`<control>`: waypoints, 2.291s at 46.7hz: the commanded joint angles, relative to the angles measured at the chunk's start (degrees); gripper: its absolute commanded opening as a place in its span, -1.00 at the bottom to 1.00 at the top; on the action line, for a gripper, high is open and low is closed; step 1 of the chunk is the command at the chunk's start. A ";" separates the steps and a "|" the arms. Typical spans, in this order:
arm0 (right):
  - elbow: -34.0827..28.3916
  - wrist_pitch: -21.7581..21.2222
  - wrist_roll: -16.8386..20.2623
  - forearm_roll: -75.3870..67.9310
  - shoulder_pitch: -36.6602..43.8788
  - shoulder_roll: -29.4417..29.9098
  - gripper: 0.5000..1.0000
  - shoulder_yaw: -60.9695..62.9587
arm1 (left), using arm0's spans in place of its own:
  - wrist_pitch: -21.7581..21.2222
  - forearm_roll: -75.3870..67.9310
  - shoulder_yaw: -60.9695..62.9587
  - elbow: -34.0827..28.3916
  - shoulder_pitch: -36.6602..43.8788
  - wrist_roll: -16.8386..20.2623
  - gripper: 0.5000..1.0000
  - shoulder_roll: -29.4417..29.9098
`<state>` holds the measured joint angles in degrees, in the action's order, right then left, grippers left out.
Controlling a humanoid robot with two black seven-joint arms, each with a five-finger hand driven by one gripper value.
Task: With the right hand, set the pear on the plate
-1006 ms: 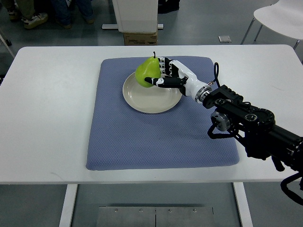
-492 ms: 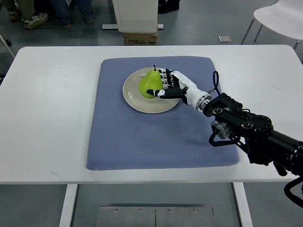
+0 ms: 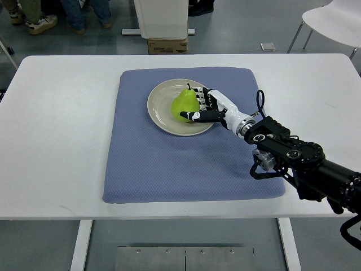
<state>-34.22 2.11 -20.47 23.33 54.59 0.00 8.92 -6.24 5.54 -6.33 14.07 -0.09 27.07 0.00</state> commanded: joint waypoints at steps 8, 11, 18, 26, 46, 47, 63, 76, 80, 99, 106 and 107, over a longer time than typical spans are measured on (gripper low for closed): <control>0.03 0.00 -0.09 -0.04 0.08 0.00 -0.78 0.22 | 0.00 0.00 0.00 -0.01 0.00 0.00 1.00 0.00; 0.03 0.00 -0.01 -0.04 0.08 0.00 -0.67 0.22 | 0.00 0.00 0.00 -0.01 0.00 0.00 1.00 0.00; 0.03 0.79 -0.01 -0.04 0.17 0.00 -0.23 0.31 | 0.00 0.00 0.00 -0.01 0.00 0.00 1.00 0.00; -0.06 1.59 -0.01 -0.04 0.34 0.00 0.81 0.39 | 0.00 0.00 0.00 -0.01 0.00 0.00 1.00 0.00; -0.24 1.59 0.34 -0.04 1.57 0.00 1.00 0.57 | 0.00 0.00 0.00 -0.01 0.00 0.00 1.00 0.00; -0.24 1.59 0.34 -0.04 1.75 0.00 1.00 0.57 | 0.00 0.00 0.00 -0.01 0.00 0.00 1.00 0.00; -0.32 0.27 0.43 -0.13 3.68 0.00 1.00 2.24 | 0.00 0.00 0.00 -0.01 0.00 0.00 1.00 0.00; -0.15 -1.84 0.69 -0.13 3.51 -2.99 1.00 6.63 | 0.00 0.00 0.00 0.08 0.00 -0.09 1.00 0.00; -0.15 -2.10 0.87 -0.13 3.33 -4.13 1.00 9.09 | 0.00 0.00 0.00 0.08 0.00 0.00 1.00 0.00; -0.06 -2.02 5.35 -0.13 1.13 -6.07 1.00 23.58 | 0.00 0.00 0.00 -0.01 0.00 0.00 1.00 0.00; -0.32 -1.84 9.04 0.05 -1.06 -5.28 1.00 31.15 | 0.00 0.00 0.00 -0.01 0.00 0.00 1.00 0.00; -0.41 -1.67 9.57 0.05 -1.15 -5.19 1.00 31.85 | 0.00 0.00 0.00 -0.01 0.00 0.00 1.00 0.00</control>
<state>-34.42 0.22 -12.17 23.32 53.92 -5.42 38.70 -6.24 5.54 -6.33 14.07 -0.09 27.08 0.00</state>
